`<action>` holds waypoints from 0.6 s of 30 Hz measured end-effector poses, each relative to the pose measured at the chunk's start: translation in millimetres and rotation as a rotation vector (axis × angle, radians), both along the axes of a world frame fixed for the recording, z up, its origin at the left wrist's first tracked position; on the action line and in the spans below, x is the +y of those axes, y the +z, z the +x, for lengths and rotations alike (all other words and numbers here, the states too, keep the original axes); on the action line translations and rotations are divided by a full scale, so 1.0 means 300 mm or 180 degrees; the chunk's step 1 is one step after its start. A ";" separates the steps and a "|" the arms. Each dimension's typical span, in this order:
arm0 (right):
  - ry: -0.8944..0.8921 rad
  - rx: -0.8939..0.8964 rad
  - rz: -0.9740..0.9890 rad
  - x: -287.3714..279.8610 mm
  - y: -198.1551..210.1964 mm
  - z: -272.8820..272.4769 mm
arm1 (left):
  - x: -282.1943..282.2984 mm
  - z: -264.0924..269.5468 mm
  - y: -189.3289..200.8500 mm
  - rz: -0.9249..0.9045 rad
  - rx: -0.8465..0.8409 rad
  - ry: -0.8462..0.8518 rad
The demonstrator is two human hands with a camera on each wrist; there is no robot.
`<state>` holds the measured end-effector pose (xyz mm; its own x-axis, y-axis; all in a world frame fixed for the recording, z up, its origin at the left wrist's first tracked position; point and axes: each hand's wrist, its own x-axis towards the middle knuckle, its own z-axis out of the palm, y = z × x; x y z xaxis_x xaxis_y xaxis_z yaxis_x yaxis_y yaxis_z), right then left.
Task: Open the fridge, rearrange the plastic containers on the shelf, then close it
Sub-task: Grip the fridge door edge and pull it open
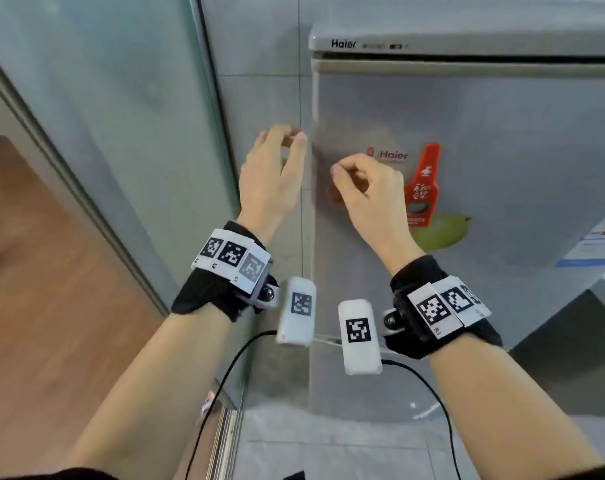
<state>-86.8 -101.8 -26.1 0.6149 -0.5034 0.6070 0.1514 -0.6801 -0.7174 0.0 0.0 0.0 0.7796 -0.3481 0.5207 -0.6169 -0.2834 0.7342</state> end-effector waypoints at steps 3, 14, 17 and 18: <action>-0.0348 -0.0034 -0.0145 0.005 -0.019 0.026 | -0.026 0.034 -0.033 -0.0087 0.0465 -0.0604; -0.0541 0.0104 -0.0105 0.027 -0.052 0.029 | -0.060 0.049 -0.063 0.0087 0.0549 -0.1065; -0.0524 0.0243 -0.0032 0.037 -0.047 0.022 | -0.053 0.045 -0.050 0.0224 0.0513 -0.1092; -0.0533 0.0278 -0.0025 0.044 -0.044 0.015 | -0.042 0.036 -0.050 0.0212 0.0486 -0.1125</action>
